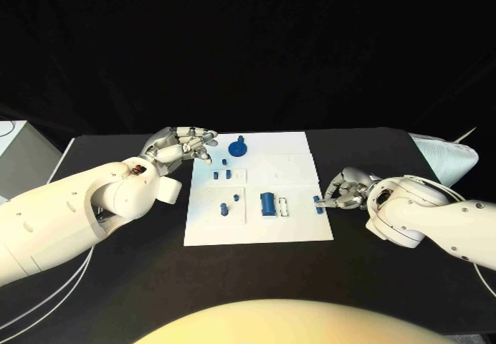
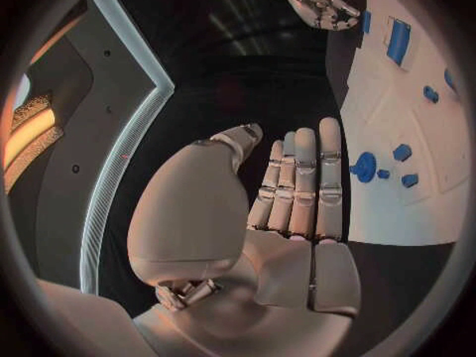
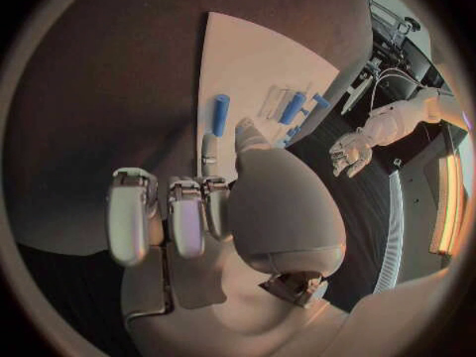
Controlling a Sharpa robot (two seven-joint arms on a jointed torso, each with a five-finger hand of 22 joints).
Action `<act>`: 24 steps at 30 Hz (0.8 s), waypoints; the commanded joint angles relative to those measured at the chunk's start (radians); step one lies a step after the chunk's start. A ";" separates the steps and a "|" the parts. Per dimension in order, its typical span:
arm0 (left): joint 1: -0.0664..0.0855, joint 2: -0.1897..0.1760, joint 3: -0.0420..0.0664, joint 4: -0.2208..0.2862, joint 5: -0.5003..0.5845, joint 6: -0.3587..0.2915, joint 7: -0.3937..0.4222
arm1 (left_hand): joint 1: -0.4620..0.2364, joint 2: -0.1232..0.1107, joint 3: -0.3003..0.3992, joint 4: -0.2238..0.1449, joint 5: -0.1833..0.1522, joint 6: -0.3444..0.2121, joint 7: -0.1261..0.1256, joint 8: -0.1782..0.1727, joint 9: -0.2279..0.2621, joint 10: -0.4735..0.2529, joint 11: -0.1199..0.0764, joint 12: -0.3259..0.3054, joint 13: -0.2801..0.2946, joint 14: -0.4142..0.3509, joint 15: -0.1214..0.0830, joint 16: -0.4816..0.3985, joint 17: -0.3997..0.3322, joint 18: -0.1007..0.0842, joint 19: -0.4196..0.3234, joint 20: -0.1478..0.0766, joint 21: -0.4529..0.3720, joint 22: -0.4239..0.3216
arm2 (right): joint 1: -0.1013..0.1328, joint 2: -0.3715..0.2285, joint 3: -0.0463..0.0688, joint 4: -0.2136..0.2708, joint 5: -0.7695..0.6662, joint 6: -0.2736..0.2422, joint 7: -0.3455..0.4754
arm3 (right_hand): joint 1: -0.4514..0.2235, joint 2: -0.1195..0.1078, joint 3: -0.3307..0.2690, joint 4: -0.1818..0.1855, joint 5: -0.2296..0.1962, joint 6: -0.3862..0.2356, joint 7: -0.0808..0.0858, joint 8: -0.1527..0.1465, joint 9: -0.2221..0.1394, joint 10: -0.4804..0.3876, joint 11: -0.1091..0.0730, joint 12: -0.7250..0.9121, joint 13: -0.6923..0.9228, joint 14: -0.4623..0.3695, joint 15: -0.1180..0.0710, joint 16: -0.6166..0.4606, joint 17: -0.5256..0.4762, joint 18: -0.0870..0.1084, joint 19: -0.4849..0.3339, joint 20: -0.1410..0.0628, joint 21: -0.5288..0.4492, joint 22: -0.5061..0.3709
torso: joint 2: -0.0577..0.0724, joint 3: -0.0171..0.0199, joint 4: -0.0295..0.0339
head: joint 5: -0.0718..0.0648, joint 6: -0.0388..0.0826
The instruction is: Assemble the parts on the task board
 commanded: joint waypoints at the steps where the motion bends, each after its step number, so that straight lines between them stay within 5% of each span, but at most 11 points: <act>1: -0.001 0.001 0.001 0.001 0.004 0.019 0.013 | -0.005 0.004 0.001 0.009 -0.003 -0.008 -0.003 0.007 -0.002 -0.006 0.000 0.006 0.002 0.003 0.007 -0.001 0.001 0.014 0.009 -0.002 -0.008 -0.002 | -0.007 0.010 0.000 -0.005 -0.038 -0.015 -0.043 | -0.011 -0.006 0.005 0.002 -0.004 0.005 0.001 0.001 0.000 0.070 -0.001 -0.006 0.226 0.102 0.003 0.001 0.252 -0.010 0.065 0.005 -0.001 0.166 | 0.003 -0.0020 0.0044 | -0.004 0.001; 12: -0.003 0.004 0.001 0.000 0.004 0.021 0.010 | -0.002 0.005 0.000 0.009 -0.003 -0.008 -0.003 0.007 -0.002 -0.007 -0.001 0.006 0.002 0.003 0.007 0.000 0.001 0.015 0.011 -0.002 -0.009 -0.004 | -0.014 0.042 -0.001 -0.026 -0.054 -0.028 -0.059 | -0.006 -0.010 0.009 0.000 -0.003 0.002 0.001 -0.001 -0.001 0.068 -0.002 -0.010 0.224 0.102 0.003 0.001 0.251 -0.010 0.064 0.004 -0.004 0.164 | 0.006 -0.0069 0.0064 | -0.008 -0.002; 24: -0.004 0.002 0.001 0.000 0.004 0.021 0.009 | 0.002 0.007 -0.001 0.010 -0.002 -0.008 -0.004 0.008 -0.002 -0.007 -0.001 0.006 0.002 0.003 0.006 0.000 0.002 0.015 0.012 -0.003 -0.011 -0.005 | -0.034 0.077 -0.004 -0.061 -0.085 0.013 -0.079 | 0.079 -0.031 0.050 -0.009 0.013 0.001 0.001 -0.009 -0.006 0.065 -0.002 -0.015 0.222 0.102 0.002 0.001 0.252 -0.010 0.064 0.002 -0.007 0.165 | 0.008 -0.0108 0.0110 | -0.011 -0.002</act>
